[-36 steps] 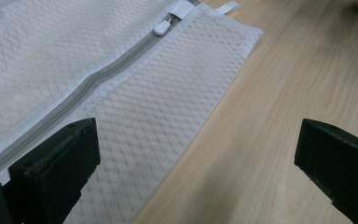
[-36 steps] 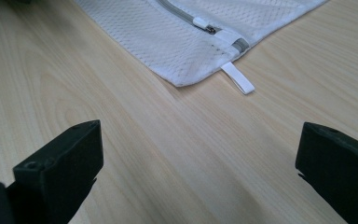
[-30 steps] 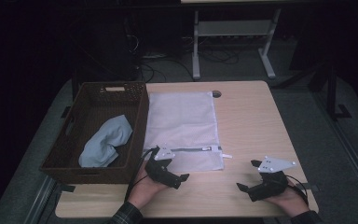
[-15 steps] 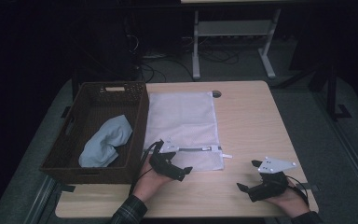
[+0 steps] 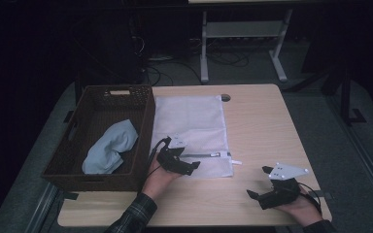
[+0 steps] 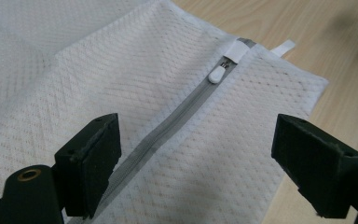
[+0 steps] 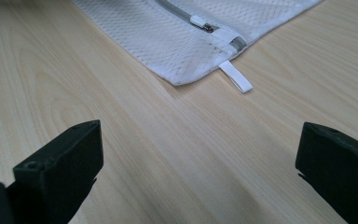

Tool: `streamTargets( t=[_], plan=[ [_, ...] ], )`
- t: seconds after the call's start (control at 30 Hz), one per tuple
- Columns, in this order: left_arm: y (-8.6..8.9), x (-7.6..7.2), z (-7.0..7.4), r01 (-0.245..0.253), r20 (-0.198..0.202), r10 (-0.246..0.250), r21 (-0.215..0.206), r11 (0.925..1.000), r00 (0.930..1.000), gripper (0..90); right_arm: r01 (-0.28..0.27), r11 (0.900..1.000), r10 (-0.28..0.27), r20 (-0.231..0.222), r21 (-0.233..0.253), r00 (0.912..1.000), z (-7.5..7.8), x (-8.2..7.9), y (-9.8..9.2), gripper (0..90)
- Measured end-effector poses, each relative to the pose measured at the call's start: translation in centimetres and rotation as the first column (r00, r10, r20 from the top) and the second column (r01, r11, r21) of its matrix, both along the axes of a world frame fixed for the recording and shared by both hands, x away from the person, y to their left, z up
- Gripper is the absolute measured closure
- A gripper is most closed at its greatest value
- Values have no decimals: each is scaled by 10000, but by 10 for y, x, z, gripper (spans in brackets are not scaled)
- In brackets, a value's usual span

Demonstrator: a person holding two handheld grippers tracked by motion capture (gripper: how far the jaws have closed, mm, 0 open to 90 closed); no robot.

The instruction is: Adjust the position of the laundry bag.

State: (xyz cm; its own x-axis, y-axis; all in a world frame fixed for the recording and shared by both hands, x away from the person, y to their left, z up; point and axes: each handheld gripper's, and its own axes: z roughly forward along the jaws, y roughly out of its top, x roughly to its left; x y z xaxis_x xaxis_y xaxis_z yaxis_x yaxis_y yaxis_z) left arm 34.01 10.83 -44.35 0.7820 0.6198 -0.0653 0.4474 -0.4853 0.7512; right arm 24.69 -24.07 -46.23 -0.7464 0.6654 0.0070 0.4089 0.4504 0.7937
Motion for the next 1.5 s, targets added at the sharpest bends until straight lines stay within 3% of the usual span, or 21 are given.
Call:
streamTargets(
  t=[0.6, 0.87, 1.27, 1.5],
  plan=[
    [2, 38, 8, -708, 118, 708, 11, 9975, 9974, 378, 22, 10000, -21, -35, 86, 10000, 0, 0, -2, 2],
    [1, 53, 7, -1173, 111, 1172, 44, 9931, 9930, 522, -1, 10000, 2, -24, 84, 10000, 0, 1, -2, 3],
    [4, 84, 2, -1914, 55, 1914, 26, 9815, 9815, 833, 7, 10000, -6, -9, 87, 10000, 0, 1, -2, 3],
    [0, 98, -2, -1995, -112, 1994, -33, 9799, 9798, 900, 46, 10000, -45, -43, 80, 10000, 0, 1, -3, 3]
  ],
)
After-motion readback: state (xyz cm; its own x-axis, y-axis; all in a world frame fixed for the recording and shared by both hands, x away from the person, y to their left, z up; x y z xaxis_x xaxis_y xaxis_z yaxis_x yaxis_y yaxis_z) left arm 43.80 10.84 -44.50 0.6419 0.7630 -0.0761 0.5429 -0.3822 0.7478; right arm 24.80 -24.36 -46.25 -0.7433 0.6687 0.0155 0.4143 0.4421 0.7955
